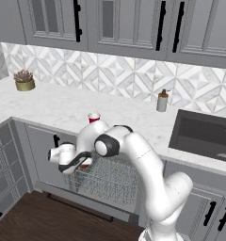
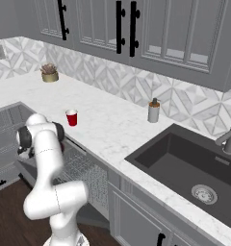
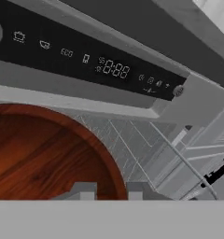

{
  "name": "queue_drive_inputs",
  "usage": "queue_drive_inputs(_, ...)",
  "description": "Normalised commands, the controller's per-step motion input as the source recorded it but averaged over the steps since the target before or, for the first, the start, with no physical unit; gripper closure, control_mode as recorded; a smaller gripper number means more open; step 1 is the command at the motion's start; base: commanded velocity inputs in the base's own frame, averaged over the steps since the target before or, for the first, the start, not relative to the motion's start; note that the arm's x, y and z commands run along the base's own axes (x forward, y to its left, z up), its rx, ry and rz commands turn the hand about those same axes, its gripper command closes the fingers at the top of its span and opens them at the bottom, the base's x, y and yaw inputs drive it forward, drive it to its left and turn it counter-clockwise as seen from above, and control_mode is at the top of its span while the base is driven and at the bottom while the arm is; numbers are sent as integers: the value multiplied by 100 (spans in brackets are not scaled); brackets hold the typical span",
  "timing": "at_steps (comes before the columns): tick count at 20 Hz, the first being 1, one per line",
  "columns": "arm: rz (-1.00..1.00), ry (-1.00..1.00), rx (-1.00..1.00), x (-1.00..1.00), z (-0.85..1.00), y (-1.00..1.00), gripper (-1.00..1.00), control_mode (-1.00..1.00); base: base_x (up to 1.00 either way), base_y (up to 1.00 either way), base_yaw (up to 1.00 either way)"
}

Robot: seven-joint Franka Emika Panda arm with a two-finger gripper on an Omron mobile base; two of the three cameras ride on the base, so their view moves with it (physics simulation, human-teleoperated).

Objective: Pick up the cup and bowl from the counter, place them in the dishwasher, and close the dishwasher door.

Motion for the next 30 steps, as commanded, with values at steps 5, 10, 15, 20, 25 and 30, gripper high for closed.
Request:
queue_drive_inputs(5,0,3,13,29,-53,-1,100,-100,0,0,0)
queue_drive_inputs(10,0,3,2,6,-68,4,100,-100,0,0,0)
queue_drive_inputs(15,0,2,1,7,-37,0,100,-100,0,0,0)
queue_drive_inputs(20,0,6,0,0,-4,0,100,-100,0,0,0)
queue_drive_inputs(25,2,2,0,1,-1,0,-100,-100,0,0,0)
queue_drive_inputs(30,0,0,0,0,0,2,-100,-100,0,0,0)
